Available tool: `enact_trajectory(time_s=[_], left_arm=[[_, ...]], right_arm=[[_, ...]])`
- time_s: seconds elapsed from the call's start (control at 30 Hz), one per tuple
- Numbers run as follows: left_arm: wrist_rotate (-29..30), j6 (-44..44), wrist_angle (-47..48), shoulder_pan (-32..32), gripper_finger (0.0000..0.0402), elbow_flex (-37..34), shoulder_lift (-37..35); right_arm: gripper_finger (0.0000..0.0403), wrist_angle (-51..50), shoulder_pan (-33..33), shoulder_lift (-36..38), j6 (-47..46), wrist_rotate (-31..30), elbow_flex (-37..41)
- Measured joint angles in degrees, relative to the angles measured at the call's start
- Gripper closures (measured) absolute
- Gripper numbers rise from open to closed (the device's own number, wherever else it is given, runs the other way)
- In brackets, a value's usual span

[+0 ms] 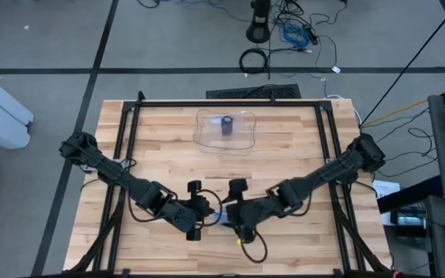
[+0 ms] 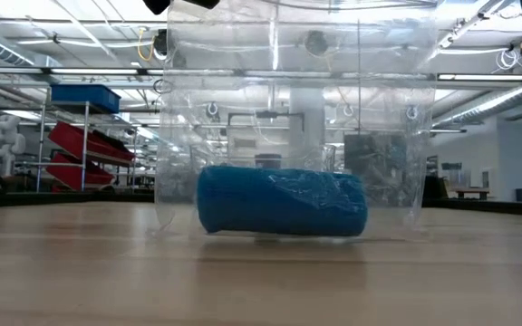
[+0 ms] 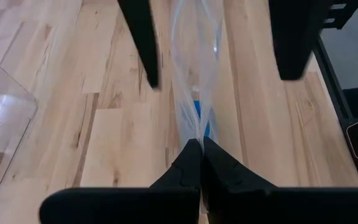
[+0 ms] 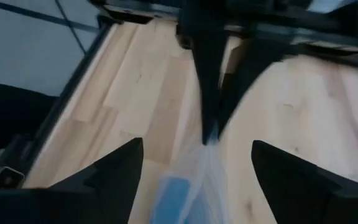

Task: Roll bandage
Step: Close the transparent zip bag

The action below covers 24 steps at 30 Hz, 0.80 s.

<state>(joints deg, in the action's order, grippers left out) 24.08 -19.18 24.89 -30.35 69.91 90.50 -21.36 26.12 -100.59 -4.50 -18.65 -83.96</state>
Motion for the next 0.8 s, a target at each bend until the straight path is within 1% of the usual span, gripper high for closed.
enact_trajectory(time_s=[0.03,0.1,0.33,0.5,0.63,0.8], left_arm=[[0.00,0.00,0.06,0.00,0.0401,-0.02,0.00],[0.02,0.00,0.02,0.00,0.0401,-0.02,0.02],[0.07,-0.01,-0.11,0.00,0.0401,-0.02,0.02],[0.11,0.02,-0.22,0.00,0.0401,-0.02,0.02],[0.15,0.02,-0.22,0.00,0.0401,-0.02,0.02],[0.17,0.02,-0.17,0.00,0.0402,-0.02,0.02]], right_arm=[[0.0120,0.44,-0.41,-0.38,-0.23,1.34,0.00],[0.0126,0.19,-0.93,-0.99,-0.25,2.16,0.00],[0.0149,-0.01,-1.88,-2.57,-0.69,1.99,0.00],[0.0178,-0.22,-2.22,-3.14,-1.83,2.10,0.00],[0.0222,-0.20,-2.22,-3.13,-1.91,2.07,0.00],[0.0306,-1.69,-2.17,-3.11,-1.91,2.24,0.00]])
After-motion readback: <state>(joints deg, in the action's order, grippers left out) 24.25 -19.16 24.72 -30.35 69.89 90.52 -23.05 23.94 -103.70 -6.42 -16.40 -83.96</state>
